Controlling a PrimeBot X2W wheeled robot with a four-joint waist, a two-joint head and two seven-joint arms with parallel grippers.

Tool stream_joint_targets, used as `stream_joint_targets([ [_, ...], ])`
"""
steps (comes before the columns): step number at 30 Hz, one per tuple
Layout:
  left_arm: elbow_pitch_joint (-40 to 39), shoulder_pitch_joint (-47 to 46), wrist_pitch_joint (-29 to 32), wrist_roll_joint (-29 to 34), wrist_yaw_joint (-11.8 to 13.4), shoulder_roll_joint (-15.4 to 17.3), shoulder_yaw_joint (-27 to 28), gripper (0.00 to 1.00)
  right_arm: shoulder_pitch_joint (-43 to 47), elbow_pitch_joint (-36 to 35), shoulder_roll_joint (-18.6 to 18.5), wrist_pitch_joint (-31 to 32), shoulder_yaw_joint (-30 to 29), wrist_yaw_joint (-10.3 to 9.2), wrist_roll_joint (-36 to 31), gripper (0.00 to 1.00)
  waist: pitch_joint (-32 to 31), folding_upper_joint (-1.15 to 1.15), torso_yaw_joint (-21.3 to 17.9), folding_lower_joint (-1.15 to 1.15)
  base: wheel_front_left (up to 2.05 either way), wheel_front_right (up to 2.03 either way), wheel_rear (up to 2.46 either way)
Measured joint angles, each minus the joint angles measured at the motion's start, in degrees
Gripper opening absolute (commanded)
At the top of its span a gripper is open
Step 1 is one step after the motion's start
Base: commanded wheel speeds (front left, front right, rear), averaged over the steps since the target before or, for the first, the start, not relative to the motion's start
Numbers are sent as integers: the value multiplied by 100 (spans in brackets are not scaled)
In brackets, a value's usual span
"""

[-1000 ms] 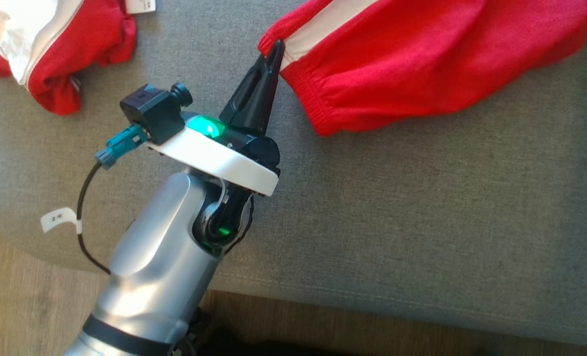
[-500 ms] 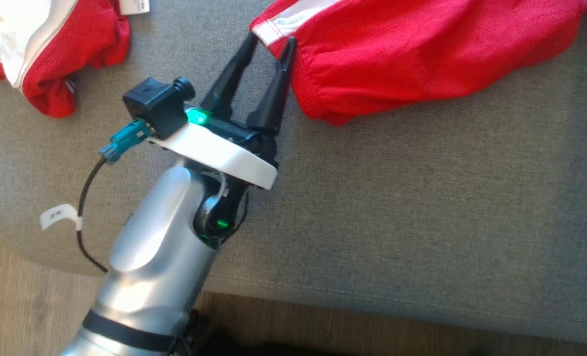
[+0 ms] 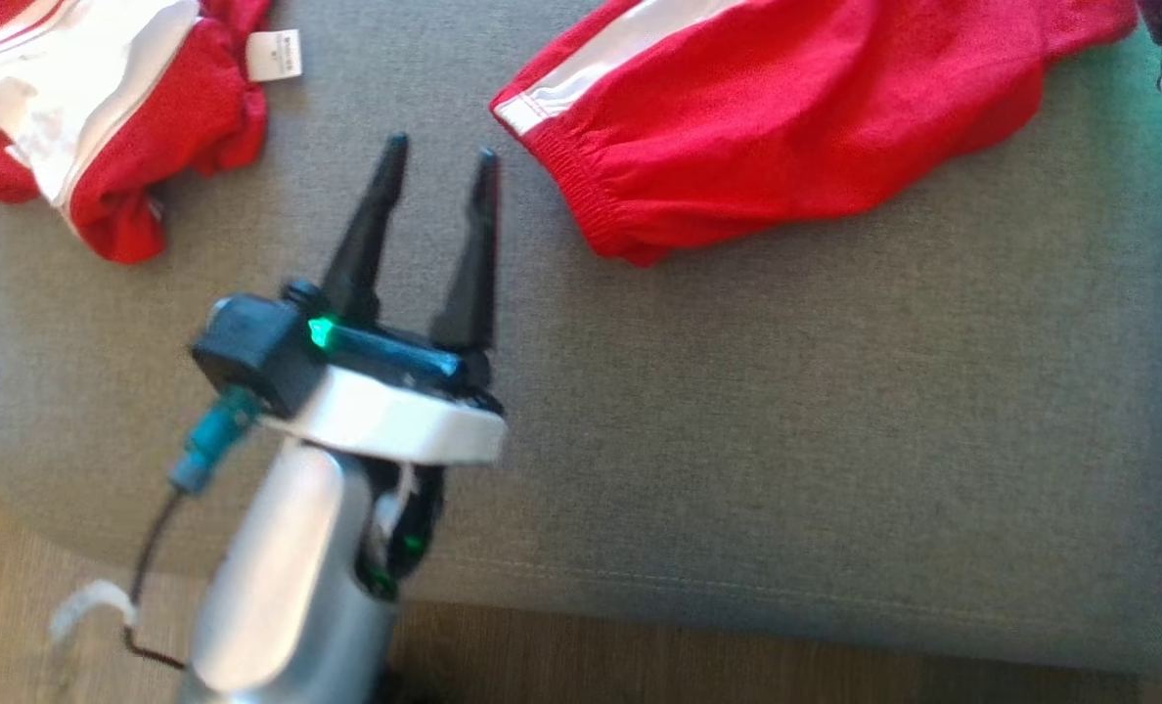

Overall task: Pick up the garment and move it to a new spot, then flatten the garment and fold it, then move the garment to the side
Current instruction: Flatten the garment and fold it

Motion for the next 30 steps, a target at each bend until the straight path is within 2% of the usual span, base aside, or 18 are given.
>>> stream_joint_targets([
  [6, -458, 337, 0, 180, 387, 5, -637, 100, 4, 197, -2, 120, 42, 0, 119, 100, -5, 0, 202, 0, 0, 0, 0],
  [12, -514, 373, 0, 163, 536, 9, -940, 100, -3, 380, -12, 281, 283, 0, 32, 100, -20, 0, 365, 0, 0, 0, 0],
  [17, -500, 372, 0, 160, 589, 10, -956, 100, -7, 286, 13, 510, 584, -3, 23, 100, -71, 0, 377, 0, 0, 0, 0],
  [18, -495, 372, 0, 160, 610, 10, -957, 100, -6, 281, 16, 522, 621, -3, 23, 76, -84, 0, 372, 0, 0, 0, 0],
  [19, -492, 372, 0, 160, 626, 10, -956, 100, -5, 279, 23, 523, 651, -3, 24, 24, -101, 0, 366, 0, 0, 0, 0],
  [20, -490, 371, 0, 162, 626, 10, -955, 100, -1, 280, 30, 524, 679, -3, 26, 0, -117, 0, 358, 0, 0, 0, 0],
  [25, -468, 372, 0, 171, 630, 10, -932, 100, 73, 365, 159, 383, 583, 1, 291, 0, -204, 0, 276, 0, 0, 0, 0],
  [30, -469, 401, 0, 191, 628, 10, -898, 100, 246, 378, 136, 92, 321, 1, 606, 0, -288, 0, 149, 0, 0, 0, 0],
])
